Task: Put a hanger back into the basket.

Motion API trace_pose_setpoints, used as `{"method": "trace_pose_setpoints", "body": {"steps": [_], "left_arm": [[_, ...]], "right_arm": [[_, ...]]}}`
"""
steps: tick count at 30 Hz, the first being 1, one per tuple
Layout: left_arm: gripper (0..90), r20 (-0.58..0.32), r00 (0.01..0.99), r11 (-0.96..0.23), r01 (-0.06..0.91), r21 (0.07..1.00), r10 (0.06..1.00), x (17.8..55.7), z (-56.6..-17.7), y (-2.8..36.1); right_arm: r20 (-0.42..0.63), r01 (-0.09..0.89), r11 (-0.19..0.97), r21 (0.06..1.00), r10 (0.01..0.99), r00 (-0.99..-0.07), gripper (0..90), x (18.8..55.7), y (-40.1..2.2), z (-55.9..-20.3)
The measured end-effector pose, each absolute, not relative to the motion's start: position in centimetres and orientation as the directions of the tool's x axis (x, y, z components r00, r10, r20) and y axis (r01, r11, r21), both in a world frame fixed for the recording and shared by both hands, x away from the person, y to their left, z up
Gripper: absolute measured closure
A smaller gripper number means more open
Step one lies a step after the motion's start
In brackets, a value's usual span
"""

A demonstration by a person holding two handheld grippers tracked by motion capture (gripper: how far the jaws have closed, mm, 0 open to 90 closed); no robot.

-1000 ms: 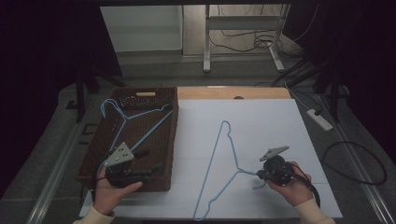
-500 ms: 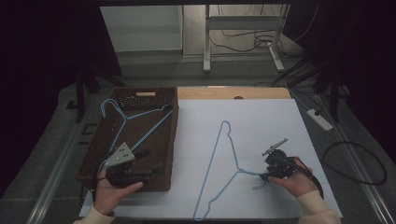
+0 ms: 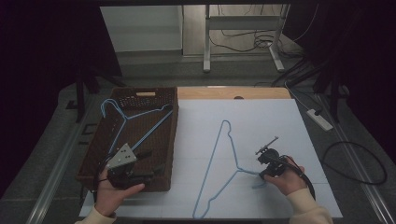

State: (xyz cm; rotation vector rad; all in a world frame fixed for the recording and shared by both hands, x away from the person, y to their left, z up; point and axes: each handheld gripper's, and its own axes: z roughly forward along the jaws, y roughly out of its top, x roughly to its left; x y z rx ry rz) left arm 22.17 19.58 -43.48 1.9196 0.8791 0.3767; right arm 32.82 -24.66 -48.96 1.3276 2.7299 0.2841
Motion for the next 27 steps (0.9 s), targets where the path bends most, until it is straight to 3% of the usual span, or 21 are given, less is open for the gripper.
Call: {"method": "trace_pose_setpoints", "body": {"steps": [3, 14, 27], "left_arm": [[30.5, -0.102, 0.699, -0.292, 0.421, 0.859, 0.708, 22.0, -43.2, 19.0], [30.5, -0.096, 0.738, -0.335, 0.414, 0.846, 0.668, 21.5, -42.5, 15.8], [30.3, -0.060, 0.810, -0.470, 0.397, 0.789, 0.584, 21.7, -43.7, 8.6]], "right_arm": [[0.066, 0.781, 0.578, 0.237, 0.792, -0.606, 84.5, 32.8, -25.1, -48.8], [0.083, 0.760, 0.579, 0.296, 0.777, -0.624, 84.6, 32.5, -24.7, -47.2], [0.093, 0.761, 0.574, 0.303, 0.777, -0.623, 84.7, 32.5, -24.8, -47.2]]}}
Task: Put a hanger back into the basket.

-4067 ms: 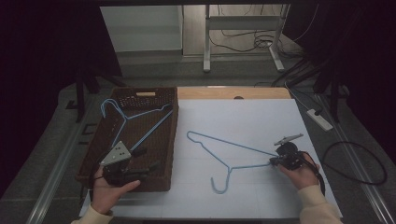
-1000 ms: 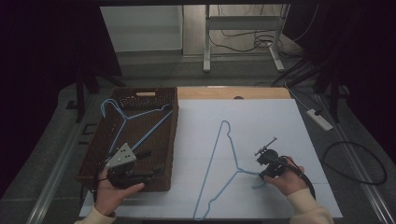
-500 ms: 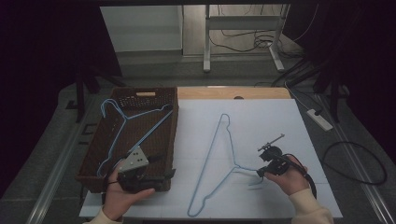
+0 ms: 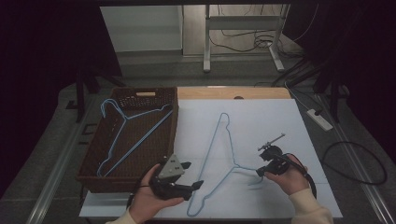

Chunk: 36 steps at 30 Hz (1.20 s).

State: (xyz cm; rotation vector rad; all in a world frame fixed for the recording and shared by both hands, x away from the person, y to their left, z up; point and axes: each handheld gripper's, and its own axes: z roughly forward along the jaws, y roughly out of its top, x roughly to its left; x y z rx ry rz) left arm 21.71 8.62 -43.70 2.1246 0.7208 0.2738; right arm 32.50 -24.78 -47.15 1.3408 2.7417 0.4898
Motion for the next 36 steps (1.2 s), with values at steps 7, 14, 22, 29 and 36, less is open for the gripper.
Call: {"method": "trace_pose_setpoints", "body": {"steps": [7, 14, 22, 29, 36], "left_arm": [[30.2, -0.078, 0.821, -0.523, 0.430, 0.736, 0.565, 22.8, -45.4, 5.2], [30.5, -0.089, 0.833, -0.575, 0.450, 0.683, 0.546, 24.5, -47.2, 2.3], [31.6, -0.104, 0.832, -0.615, 0.481, 0.625, 0.545, 26.0, -49.7, 0.3], [37.5, -0.107, 0.834, -0.638, 0.490, 0.593, 0.541, 26.8, -50.9, -0.8], [62.8, -0.131, 0.831, -0.649, 0.511, 0.564, 0.540, 27.3, -51.5, -1.1]], "right_arm": [[0.092, 0.759, 0.575, 0.305, 0.776, -0.624, 84.6, 32.4, -24.8, -47.0], [0.099, 0.762, 0.571, 0.306, 0.777, -0.622, 84.7, 32.3, -24.9, -46.9], [0.101, 0.764, 0.569, 0.305, 0.778, -0.620, 84.7, 32.3, -24.9, -46.9], [0.104, 0.763, 0.567, 0.311, 0.778, -0.620, 84.7, 32.2, -24.9, -46.7], [0.109, 0.759, 0.567, 0.320, 0.774, -0.624, 84.7, 32.0, -24.8, -46.4]]}}
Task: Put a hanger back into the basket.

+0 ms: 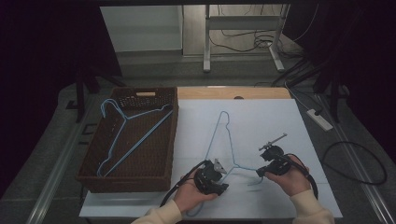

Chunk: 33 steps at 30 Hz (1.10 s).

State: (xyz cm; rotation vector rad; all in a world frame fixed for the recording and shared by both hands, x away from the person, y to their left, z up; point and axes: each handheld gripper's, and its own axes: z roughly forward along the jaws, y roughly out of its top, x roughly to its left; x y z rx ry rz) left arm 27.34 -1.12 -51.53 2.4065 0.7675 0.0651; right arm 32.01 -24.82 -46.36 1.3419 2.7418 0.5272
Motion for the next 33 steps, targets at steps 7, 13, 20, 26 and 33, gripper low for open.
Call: {"method": "trace_pose_setpoints", "body": {"steps": [7, 13, 20, 26, 33], "left_arm": [[79.4, -0.162, 0.824, -0.638, 0.529, 0.559, 0.542, 27.6, -51.5, -0.9], [82.4, -0.164, 0.799, -0.618, 0.560, 0.552, 0.578, 27.8, -51.5, -0.6], [86.0, -0.186, 0.773, -0.593, 0.596, 0.542, 0.607, 28.1, -51.8, 0.1], [86.1, -0.191, 0.756, -0.566, 0.609, 0.555, 0.626, 28.1, -51.7, 0.7], [86.2, -0.192, 0.749, -0.533, 0.603, 0.594, 0.634, 27.7, -50.7, 1.5]], "right_arm": [[0.138, 0.758, 0.562, 0.332, 0.766, -0.628, 84.7, 31.9, -24.9, -46.1], [0.166, 0.757, 0.551, 0.351, 0.759, -0.630, 83.9, 31.9, -25.0, -46.0], [0.221, 0.734, 0.513, 0.444, 0.732, -0.645, 72.6, 31.7, -25.2, -45.4], [0.263, 0.660, 0.314, 0.682, 0.737, -0.622, 47.9, 32.1, -27.6, -43.9], [0.266, 0.602, 0.215, 0.769, 0.749, -0.607, 36.4, 32.5, -30.3, -44.8]]}}
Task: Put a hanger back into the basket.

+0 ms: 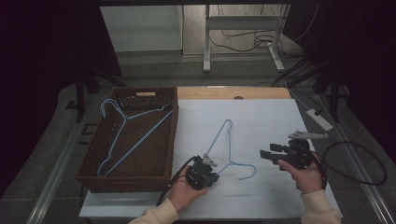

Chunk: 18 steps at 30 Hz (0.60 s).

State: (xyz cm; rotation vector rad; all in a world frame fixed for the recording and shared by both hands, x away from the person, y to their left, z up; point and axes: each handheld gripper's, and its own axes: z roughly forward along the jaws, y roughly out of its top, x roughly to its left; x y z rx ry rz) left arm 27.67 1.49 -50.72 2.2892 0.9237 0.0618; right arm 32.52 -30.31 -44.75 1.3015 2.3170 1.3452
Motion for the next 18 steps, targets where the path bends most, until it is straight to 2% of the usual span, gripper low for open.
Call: {"method": "trace_pose_setpoints", "body": {"steps": [11, 18], "left_arm": [[86.2, -0.231, 0.738, -0.451, 0.595, 0.665, 0.634, 26.7, -48.2, 3.1], [86.3, -0.241, 0.747, -0.423, 0.576, 0.700, 0.619, 26.0, -46.3, 4.0]], "right_arm": [[0.209, 0.540, 0.223, 0.812, 0.753, -0.624, 32.9, 32.4, -31.3, -46.5], [0.194, 0.537, 0.241, 0.809, 0.752, -0.629, 32.9, 32.2, -31.1, -47.1]]}}
